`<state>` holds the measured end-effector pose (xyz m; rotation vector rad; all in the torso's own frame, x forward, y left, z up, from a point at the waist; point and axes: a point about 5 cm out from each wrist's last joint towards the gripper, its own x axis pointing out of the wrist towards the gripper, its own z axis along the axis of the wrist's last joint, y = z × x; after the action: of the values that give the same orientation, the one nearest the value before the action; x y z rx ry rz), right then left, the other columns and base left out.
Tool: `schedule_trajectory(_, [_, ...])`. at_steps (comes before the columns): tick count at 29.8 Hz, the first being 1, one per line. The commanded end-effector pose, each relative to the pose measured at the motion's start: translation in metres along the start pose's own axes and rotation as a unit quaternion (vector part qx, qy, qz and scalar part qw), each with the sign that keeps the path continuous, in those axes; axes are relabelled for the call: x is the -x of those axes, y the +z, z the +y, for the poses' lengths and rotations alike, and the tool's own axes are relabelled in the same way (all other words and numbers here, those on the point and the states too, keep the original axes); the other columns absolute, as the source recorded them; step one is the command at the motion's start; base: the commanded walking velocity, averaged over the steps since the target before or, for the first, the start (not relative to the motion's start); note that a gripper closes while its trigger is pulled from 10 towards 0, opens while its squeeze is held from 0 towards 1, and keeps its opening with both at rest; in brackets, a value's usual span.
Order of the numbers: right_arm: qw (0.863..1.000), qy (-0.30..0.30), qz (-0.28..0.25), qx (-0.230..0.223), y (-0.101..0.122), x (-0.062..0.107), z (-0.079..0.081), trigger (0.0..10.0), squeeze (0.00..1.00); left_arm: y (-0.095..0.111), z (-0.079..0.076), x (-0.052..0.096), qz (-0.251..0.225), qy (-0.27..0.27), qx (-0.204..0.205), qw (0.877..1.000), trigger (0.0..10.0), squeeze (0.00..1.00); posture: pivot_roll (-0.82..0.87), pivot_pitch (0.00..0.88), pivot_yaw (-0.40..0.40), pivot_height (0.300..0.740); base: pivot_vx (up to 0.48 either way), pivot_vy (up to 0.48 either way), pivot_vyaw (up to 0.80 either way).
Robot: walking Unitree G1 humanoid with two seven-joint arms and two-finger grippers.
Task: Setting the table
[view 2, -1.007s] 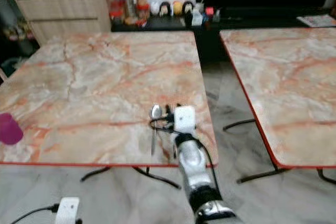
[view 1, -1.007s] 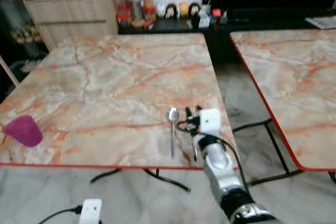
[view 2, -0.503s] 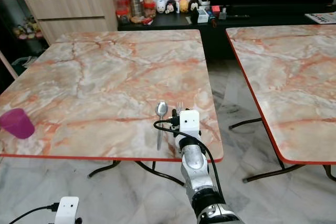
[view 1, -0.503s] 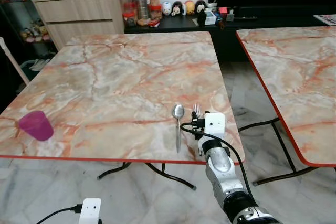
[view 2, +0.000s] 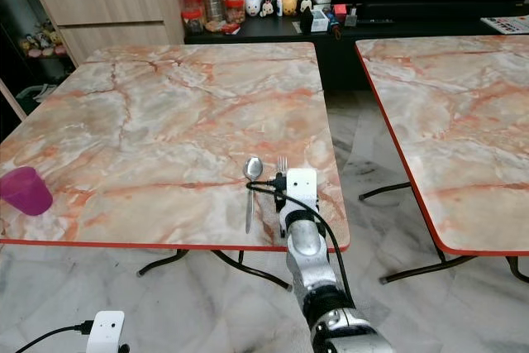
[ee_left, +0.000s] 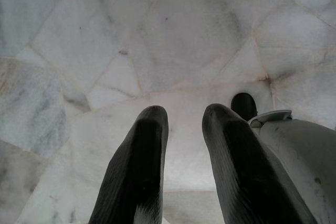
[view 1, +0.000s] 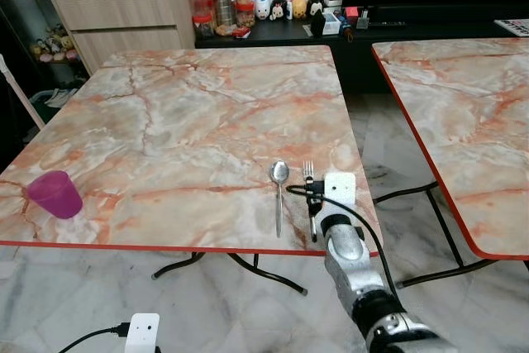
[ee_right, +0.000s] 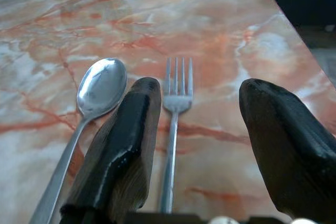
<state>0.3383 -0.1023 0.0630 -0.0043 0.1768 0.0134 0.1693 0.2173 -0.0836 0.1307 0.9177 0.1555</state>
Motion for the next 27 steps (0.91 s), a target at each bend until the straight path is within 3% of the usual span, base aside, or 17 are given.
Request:
schedule_trajectory(1, [1.000,0.000,0.008,-0.008,0.002,-0.002,0.003,10.0,0.00,-0.004,0.001,0.001,0.010,-0.001,-0.004,1.000,10.0,0.00,0.03,0.030,0.060,0.740,0.000,0.000,0.00])
schedule_trajectory(14, [0.998,0.006,0.049,-0.024,0.004,-0.008,0.016,10.0,0.00,-0.003,0.001,0.000,0.011,-0.001,0.001,1.000,10.0,0.00,0.04,0.025,0.054,0.740,0.000,0.000,0.00])
schedule_trajectory(27, [0.998,-0.022,0.057,-0.019,-0.003,-0.005,0.008,10.0,0.00,-0.003,0.003,0.000,0.010,0.000,-0.001,1.000,10.0,0.00,0.04,0.031,0.058,0.740,0.000,0.000,0.00])
